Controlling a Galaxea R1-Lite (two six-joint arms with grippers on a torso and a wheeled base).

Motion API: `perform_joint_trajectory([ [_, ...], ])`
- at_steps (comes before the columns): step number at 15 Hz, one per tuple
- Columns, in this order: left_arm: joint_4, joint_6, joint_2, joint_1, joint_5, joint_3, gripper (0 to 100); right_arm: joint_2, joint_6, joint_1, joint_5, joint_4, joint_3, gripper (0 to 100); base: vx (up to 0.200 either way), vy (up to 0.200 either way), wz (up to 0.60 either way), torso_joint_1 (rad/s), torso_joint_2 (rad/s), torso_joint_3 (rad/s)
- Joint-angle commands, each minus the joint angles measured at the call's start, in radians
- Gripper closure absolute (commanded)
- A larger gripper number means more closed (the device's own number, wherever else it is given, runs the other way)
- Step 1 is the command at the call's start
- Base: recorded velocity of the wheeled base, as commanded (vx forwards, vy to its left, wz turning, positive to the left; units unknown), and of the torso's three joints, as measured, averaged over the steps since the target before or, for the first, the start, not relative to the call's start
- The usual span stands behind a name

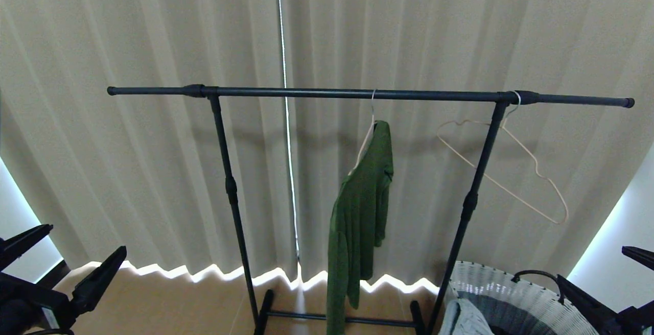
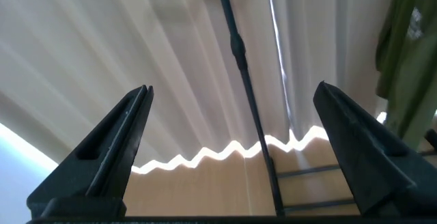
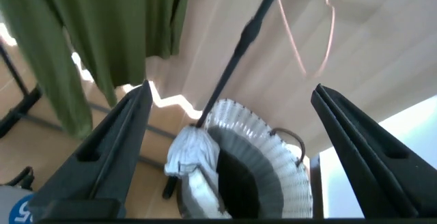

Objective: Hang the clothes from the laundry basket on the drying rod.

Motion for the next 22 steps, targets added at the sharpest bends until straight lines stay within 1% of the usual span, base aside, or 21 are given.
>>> perform_joint_trajectory([
  [1, 0.000, -0.001, -0.001, 0.000, -0.001, 0.000, 0, 0.002, -0.002, 0.000, 0.000, 0.000, 0.003, 0, 0.000, 0.000, 0.00, 0.000, 0.00, 0.000],
  [2, 0.000, -0.001, -0.003, -0.008, -0.001, 0.000, 0, 0.004, -0.002, 0.000, 0.000, 0.000, 0.005, 0, 0.000, 0.000, 0.00, 0.000, 0.00, 0.000],
  [4, 0.000, -0.009, -0.013, -0.082, -0.001, 0.000, 0, 0.004, -0.003, 0.000, -0.002, 0.001, 0.020, 0, 0.000, 0.000, 0.00, 0.000, 0.00, 0.000],
  [7, 0.000, -0.030, -0.015, -0.129, 0.001, 0.000, 0, 0.004, -0.003, 0.000, -0.005, 0.001, 0.026, 0, 0.000, 0.000, 0.00, 0.000, 0.00, 0.000],
  [10, 0.000, -0.032, -0.003, -0.129, -0.001, 0.000, 0, 0.006, -0.003, 0.000, -0.006, 0.004, 0.040, 0, 0.000, 0.000, 0.00, 0.000, 0.00, 0.000],
  [12, 0.000, -0.030, 0.017, -0.146, -0.013, -0.005, 0, -0.002, -0.003, -0.004, -0.006, 0.004, 0.043, 0, 0.000, 0.000, 0.00, 0.000, 0.00, 0.000],
  [13, 0.001, -0.032, 0.021, -0.152, -0.034, 0.000, 0, -0.005, -0.003, -0.021, -0.005, 0.006, 0.057, 0, 0.000, 0.000, 0.00, 0.000, 0.00, 0.000],
  [15, 0.000, -0.035, 0.008, -0.148, -0.045, 0.000, 0, -0.005, -0.003, -0.053, -0.003, 0.003, 0.072, 0, 0.000, 0.000, 0.00, -0.043, 0.09, 0.033],
  [17, 0.000, -0.033, -0.018, -0.151, -0.047, 0.000, 0, -0.005, -0.006, -0.059, -0.005, 0.007, 0.071, 0, 0.000, 0.000, 0.00, -0.163, 0.36, 0.188],
  [20, 0.000, -0.035, -0.022, -0.152, -0.047, 0.000, 0, 0.006, -0.042, -0.059, -0.008, 0.012, 0.071, 0, 0.000, 0.000, 0.00, -0.224, 0.49, 0.248],
  [21, 0.000, -0.056, -0.024, -0.151, -0.047, 0.000, 0, 0.004, -0.051, -0.061, -0.008, 0.013, 0.072, 0, 0.000, 0.000, 0.00, -0.227, 0.50, 0.261],
  [22, 0.000, -0.058, -0.029, -0.152, -0.048, 0.000, 0, 0.004, -0.051, -0.064, -0.009, 0.013, 0.072, 0, 0.000, 0.000, 0.00, -0.237, 0.51, 0.251],
])
